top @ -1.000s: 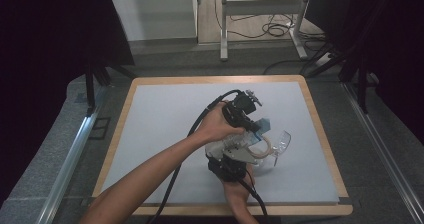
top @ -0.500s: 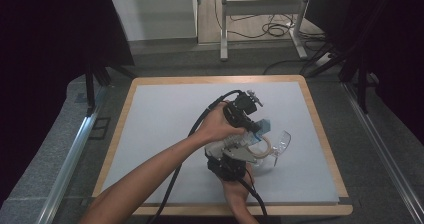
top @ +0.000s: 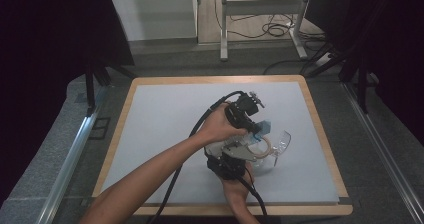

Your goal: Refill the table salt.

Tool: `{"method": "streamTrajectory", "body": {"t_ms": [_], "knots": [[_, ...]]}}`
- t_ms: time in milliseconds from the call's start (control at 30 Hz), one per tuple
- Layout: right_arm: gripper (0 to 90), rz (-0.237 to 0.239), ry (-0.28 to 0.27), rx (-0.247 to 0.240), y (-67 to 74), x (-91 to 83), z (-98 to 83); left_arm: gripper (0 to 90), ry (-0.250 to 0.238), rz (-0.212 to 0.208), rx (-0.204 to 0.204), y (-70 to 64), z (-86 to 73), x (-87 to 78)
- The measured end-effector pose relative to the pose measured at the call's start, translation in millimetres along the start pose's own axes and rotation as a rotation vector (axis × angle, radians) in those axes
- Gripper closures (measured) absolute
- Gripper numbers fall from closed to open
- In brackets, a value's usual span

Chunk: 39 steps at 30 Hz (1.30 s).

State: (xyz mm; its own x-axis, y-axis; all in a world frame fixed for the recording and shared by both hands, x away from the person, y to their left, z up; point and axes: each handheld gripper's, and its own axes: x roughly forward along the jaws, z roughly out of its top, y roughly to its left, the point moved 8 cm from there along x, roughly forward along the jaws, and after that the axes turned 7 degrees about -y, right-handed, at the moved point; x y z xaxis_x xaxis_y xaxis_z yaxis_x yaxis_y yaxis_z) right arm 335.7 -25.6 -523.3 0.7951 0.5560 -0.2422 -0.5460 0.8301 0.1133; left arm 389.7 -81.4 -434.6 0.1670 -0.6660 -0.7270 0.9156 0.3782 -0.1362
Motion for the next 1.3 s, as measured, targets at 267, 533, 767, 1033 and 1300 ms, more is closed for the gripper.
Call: {"method": "streamTrajectory", "body": {"t_ms": [267, 533, 767, 1033, 1300], "knots": [[49.1, 0.005, -0.009, 0.011, 0.5, 0.4, 1.7, 90.0, 0.015, 0.006, 0.008, -1.1, 0.4, 1.8], [49.2, 0.002, -0.021, 0.02, 0.5, 1.2, 3.1, 90.0, 0.018, 0.006, 0.011, -0.7, 0.9, 2.0], [49.1, 0.004, -0.025, 0.026, 1.8, 2.3, 2.8, 90.0, 0.016, 0.004, 0.007, 0.1, -0.2, 2.0], [49.1, 0.003, -0.023, 0.024, 1.8, 2.8, 2.1, 90.0, 0.014, 0.001, 0.003, 0.6, -1.1, 2.5], [49.1, 0.0, -0.021, 0.02, 0.6, 2.9, 1.5, 90.0, 0.012, 0.001, 0.0, 0.7, -0.8, 3.6]]}}
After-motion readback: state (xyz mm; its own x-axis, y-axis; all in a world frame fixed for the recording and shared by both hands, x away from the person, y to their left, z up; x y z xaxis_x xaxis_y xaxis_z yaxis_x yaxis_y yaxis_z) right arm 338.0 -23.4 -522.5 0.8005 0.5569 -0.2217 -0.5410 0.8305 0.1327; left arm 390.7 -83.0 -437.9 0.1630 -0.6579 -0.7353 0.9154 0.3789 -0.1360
